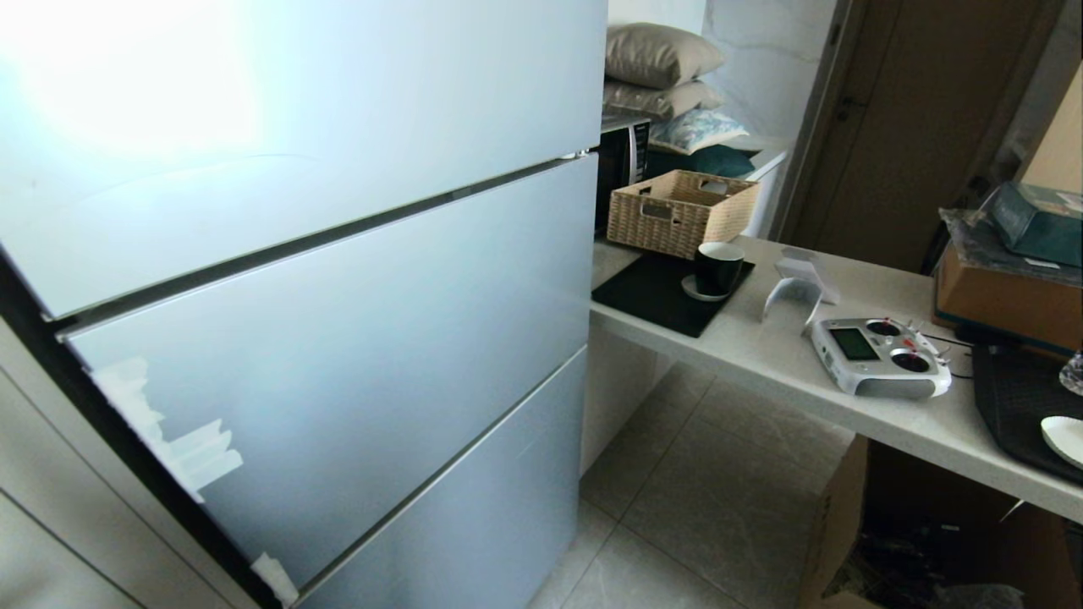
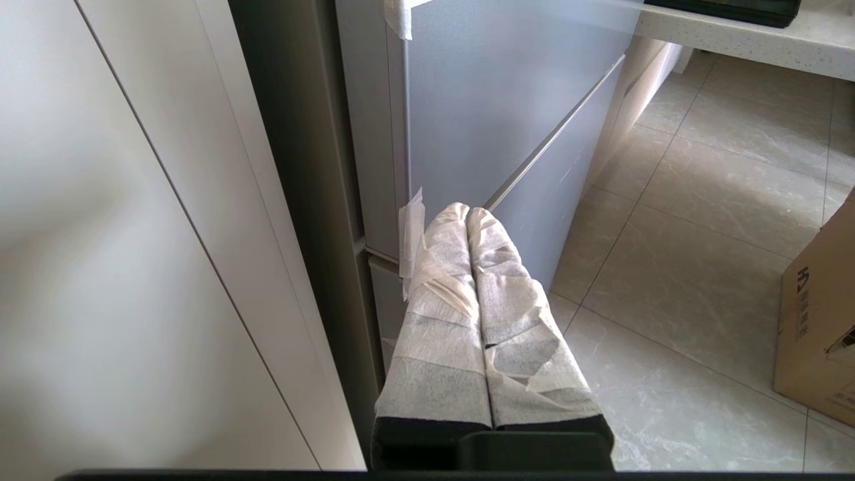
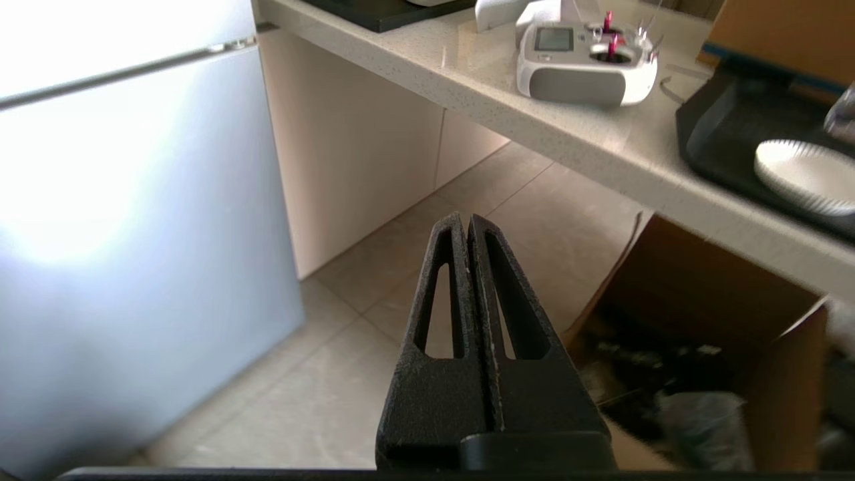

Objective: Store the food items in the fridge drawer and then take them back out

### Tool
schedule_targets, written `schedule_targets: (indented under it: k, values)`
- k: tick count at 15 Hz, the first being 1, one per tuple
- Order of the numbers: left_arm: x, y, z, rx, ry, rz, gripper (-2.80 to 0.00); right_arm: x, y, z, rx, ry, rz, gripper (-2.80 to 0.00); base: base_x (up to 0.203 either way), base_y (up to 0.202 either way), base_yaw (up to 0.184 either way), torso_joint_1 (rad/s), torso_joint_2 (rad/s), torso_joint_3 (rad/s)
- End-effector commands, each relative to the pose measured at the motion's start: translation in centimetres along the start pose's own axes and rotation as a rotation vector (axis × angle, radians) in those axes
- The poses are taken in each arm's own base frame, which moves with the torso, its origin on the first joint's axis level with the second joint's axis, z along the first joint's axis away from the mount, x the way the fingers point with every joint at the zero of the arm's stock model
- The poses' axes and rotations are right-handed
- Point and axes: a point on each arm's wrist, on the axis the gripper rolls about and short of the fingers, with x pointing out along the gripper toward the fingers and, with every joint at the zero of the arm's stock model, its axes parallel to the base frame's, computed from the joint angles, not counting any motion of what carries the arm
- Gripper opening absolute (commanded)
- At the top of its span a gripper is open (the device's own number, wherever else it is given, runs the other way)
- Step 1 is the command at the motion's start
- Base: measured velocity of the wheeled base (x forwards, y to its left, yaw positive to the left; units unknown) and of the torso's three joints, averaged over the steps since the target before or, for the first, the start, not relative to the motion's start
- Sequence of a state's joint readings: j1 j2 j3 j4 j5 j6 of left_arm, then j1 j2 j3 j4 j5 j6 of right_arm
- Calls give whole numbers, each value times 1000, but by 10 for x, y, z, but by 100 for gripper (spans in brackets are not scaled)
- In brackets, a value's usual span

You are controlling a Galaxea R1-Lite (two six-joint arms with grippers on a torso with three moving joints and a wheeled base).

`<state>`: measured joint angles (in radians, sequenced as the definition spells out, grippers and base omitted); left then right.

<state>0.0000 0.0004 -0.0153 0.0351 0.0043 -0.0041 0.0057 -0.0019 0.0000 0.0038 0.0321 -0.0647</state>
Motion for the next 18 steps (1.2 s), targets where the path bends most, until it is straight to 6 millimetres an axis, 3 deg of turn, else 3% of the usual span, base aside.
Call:
schedule_targets:
  k: [1,13,15,18]
  values:
    - [0,0,0,0,0,0,-280,0,0,0,11,1,-1,-280,0,0,0,0,0,0]
    - [0,0,0,-2,-6,2,-280,0,0,0,14,1,-1,-280,0,0,0,0,0,0]
    - [-3,0,15,-4,-84,16,-280,0,0,0,16,1,-1,-280,0,0,0,0,0,0]
    - [-1,1,57,-50,-99,56,-280,0,0,0,15,1,-1,-280,0,0,0,0,0,0]
